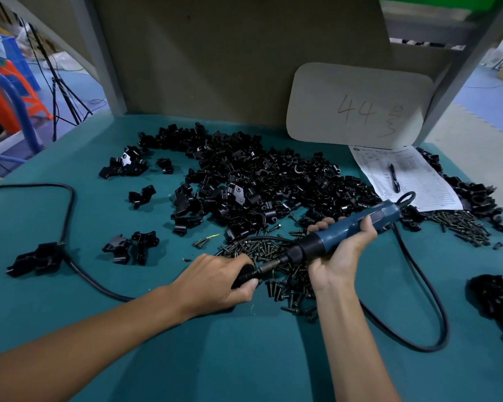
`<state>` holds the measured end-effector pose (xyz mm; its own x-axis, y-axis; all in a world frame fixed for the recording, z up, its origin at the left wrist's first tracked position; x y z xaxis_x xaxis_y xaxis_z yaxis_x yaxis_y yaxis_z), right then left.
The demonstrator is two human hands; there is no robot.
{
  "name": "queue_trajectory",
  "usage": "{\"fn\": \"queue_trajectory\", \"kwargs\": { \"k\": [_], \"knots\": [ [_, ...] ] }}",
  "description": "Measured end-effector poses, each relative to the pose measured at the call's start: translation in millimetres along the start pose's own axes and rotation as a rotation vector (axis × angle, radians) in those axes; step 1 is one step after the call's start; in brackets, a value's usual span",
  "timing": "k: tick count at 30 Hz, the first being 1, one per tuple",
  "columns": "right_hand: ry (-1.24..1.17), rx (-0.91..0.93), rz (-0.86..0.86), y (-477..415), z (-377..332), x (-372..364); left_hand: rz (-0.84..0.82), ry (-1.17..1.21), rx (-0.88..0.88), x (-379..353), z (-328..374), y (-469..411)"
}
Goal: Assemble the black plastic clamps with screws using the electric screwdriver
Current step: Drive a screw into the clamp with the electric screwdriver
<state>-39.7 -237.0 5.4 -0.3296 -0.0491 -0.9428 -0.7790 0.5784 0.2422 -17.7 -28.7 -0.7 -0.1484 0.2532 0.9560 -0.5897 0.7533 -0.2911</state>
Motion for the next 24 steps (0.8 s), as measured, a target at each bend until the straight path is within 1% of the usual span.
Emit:
{"fn": "queue_trajectory", "kwargs": {
  "k": [2, 4, 7, 9, 11, 14, 18, 20, 24],
  "knots": [
    [-0.055, -0.011, -0.027, 0.7, 0.8, -1.9, -0.026, 0.017, -0.012, -1.1, -0.2, 1.2],
    [-0.076, -0.045, -0.092, 2.6, 0.7, -5.5, -0.049, 0.035, -0.027, -1.7, -0.5, 2.3],
    [-0.051, -0.136, -0.227, 7.7, -0.6, -13.3, -0.043, 0.054, -0.041, -0.5, -0.1, 3.2],
    [-0.007, -0.142, -0.249, 9.4, -2.7, -15.1, -0.011, 0.052, -0.015, 0.5, 0.1, 2.5],
    [0.047, -0.099, -0.191, 9.7, -3.8, -15.5, 0.061, 0.034, 0.015, 2.9, -0.3, 1.4],
    [0.113, -0.028, -0.039, 10.9, -2.4, -11.3, 0.152, -0.001, 0.014, 5.7, -0.5, 1.0],
    [0.108, 0.092, 0.168, 13.3, -3.4, 2.1, 0.199, -0.005, 0.001, 3.7, -1.2, 1.6],
    [0.119, 0.154, 0.216, 15.3, -4.4, 5.6, 0.214, -0.006, -0.003, 3.9, -1.3, 1.7],
    [0.151, 0.219, 0.244, 17.9, -5.9, 6.8, 0.220, -0.011, -0.011, 4.1, -0.9, 2.8]
  ]
}}
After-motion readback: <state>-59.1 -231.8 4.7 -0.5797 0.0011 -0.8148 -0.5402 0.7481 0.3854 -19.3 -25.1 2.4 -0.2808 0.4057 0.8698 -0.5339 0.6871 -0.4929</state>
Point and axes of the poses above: each hand's wrist, its own y-axis away from the middle knuckle, its own x-axis out of the back of the hand, z = x × y, the point moved 5 cm from there along -y, towards the middle knuckle, and after that the axes turned 15 degrees about -y, right-handed, at the moved point
